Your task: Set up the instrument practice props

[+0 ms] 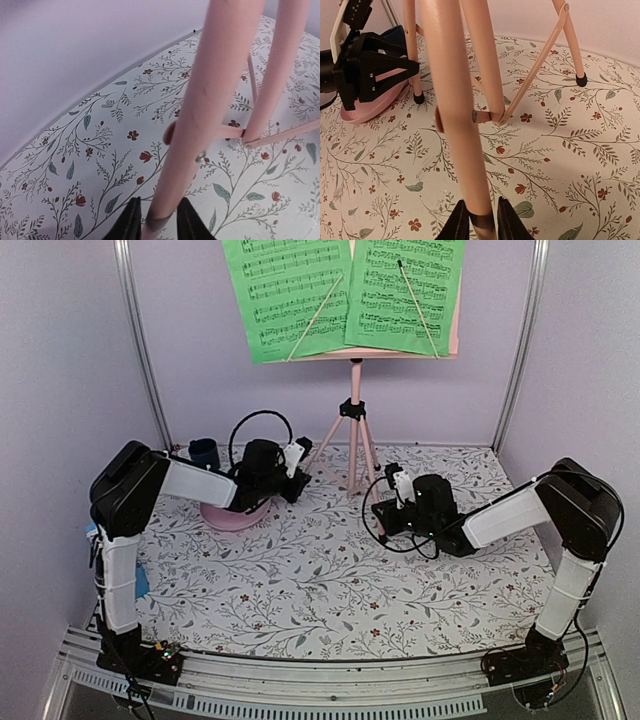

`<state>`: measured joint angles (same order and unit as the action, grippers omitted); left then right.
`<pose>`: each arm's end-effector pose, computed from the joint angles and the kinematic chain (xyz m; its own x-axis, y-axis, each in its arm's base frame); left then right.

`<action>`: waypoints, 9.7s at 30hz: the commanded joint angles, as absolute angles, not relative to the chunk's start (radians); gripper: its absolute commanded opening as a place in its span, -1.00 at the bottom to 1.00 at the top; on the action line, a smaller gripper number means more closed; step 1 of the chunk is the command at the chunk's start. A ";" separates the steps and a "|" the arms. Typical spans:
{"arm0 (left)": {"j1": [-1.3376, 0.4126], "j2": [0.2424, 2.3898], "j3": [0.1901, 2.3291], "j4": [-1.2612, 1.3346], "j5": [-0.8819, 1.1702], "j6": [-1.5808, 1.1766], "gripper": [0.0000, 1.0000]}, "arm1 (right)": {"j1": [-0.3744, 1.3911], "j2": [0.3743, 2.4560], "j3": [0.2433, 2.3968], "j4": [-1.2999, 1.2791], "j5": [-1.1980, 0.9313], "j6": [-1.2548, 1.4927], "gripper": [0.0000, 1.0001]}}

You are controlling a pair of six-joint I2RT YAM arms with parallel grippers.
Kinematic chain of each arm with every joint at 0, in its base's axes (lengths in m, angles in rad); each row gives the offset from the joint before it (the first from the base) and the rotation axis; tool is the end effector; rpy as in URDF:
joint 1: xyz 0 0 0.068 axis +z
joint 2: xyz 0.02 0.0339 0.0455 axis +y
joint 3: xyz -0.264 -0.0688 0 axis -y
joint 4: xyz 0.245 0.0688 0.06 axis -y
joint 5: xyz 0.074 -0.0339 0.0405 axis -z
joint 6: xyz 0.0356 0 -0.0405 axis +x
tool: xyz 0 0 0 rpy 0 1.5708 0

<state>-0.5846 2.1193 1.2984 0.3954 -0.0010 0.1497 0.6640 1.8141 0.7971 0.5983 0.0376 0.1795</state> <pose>0.3906 -0.2584 0.1551 -0.2582 0.3497 -0.9006 0.5963 0.7911 0.1363 0.2872 0.2230 0.1483 -0.4202 -0.1023 -0.9017 -0.5222 0.8399 0.1481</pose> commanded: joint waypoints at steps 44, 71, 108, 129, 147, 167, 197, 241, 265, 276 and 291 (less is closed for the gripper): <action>-0.254 0.918 1.055 -1.371 -0.656 -1.019 0.99 | 0.626 1.509 0.726 0.507 -0.075 0.245 0.98; -0.030 1.012 0.972 -1.131 -0.512 -0.789 0.75 | 0.626 1.507 0.721 0.542 -0.110 0.276 0.98; -0.304 1.059 1.160 -0.916 -0.421 -0.595 -0.62 | 0.624 1.486 0.726 0.537 -0.129 0.280 0.98; -0.924 1.646 1.550 -0.731 -0.495 -0.756 -0.65 | 0.624 1.357 0.652 0.465 -0.170 0.329 0.98; -0.972 1.799 1.622 -0.704 -0.436 -0.840 0.63 | 0.634 1.365 0.630 0.463 -0.233 0.358 0.98; -0.628 1.265 0.885 -0.183 -0.132 -0.601 0.68 | 0.644 1.352 0.659 0.418 -0.242 0.355 0.97; -0.884 1.747 0.754 0.375 0.137 -0.651 -0.22 | 0.650 1.345 0.778 0.277 -0.264 0.376 0.98; -0.780 1.836 0.518 0.811 0.178 0.206 0.74 | 0.946 1.740 1.230 -0.004 -0.031 0.261 0.70; -0.685 1.957 0.682 0.762 0.421 0.266 0.47 | 0.934 1.704 1.160 0.023 -0.040 0.212 0.33; -0.658 2.009 0.711 0.736 0.486 0.277 0.19 | 0.925 1.698 1.153 0.025 -0.053 0.216 0.32; -0.652 2.039 0.786 0.689 0.523 0.258 0.21 | 0.916 1.694 1.141 0.029 -0.079 0.218 0.30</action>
<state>-0.6575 2.0083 0.7395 0.6926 0.4904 0.2577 0.9146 1.7157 1.1687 0.0345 -0.0319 0.2192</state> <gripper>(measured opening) 0.608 0.652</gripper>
